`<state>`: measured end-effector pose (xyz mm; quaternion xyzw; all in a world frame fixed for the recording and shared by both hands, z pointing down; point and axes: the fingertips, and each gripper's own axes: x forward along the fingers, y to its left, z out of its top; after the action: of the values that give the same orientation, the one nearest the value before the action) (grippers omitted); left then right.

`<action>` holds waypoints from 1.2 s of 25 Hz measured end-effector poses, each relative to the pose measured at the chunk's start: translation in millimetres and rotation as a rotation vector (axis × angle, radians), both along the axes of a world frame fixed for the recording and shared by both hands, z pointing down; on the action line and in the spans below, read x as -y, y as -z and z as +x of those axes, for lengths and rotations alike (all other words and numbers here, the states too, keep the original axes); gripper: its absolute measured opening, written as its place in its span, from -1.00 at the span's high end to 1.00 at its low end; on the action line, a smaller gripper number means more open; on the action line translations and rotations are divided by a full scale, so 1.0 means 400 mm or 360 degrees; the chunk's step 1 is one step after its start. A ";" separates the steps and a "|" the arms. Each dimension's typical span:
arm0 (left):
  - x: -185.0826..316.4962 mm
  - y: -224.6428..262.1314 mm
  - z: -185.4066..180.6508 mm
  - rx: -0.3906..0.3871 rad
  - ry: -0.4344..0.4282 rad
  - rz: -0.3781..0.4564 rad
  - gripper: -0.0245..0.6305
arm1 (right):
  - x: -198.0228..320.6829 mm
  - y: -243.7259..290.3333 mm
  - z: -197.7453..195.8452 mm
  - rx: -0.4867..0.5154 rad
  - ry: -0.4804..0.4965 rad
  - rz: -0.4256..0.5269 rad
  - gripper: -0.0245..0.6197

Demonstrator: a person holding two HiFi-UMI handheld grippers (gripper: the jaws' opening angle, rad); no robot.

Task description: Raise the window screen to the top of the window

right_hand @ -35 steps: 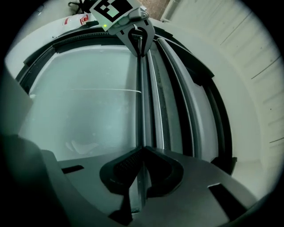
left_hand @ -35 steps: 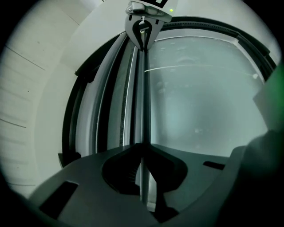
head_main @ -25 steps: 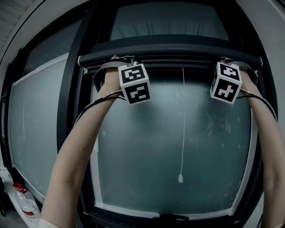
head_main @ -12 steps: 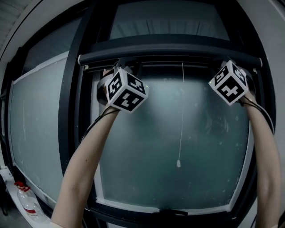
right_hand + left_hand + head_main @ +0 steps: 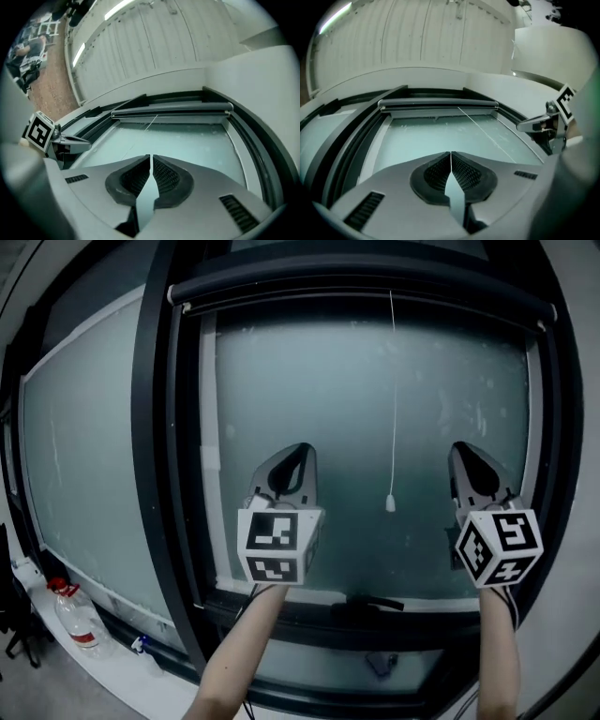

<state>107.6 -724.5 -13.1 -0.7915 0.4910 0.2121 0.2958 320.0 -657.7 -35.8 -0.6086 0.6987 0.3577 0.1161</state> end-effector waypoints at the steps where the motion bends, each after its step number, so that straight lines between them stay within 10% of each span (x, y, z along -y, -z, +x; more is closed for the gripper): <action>1: -0.003 -0.069 -0.003 -0.0036 -0.0036 -0.0071 0.90 | -0.005 -0.075 0.005 0.0051 0.0016 -0.0055 0.85; 7: -0.025 -0.470 -0.032 -0.0201 -0.0075 -0.0371 0.90 | -0.060 -0.466 -0.005 0.0196 0.0039 -0.0243 0.85; 13: -0.124 -0.785 -0.044 -0.0069 -0.0021 -0.0605 0.90 | -0.139 -0.769 -0.087 0.0220 0.0093 -0.0535 0.85; 21: -0.262 -1.008 -0.054 0.0065 -0.0050 -0.0768 0.91 | -0.249 -1.039 -0.175 0.0271 0.0149 -0.0885 0.85; 30: -0.307 -1.049 -0.076 0.0044 -0.0156 -0.0825 0.91 | -0.254 -1.043 -0.219 0.0445 0.0126 -0.0903 0.85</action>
<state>77.0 -601.6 406.6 -0.8665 0.4858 0.0825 0.0791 232.2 -556.1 381.5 -0.6323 0.7710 0.0565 0.0506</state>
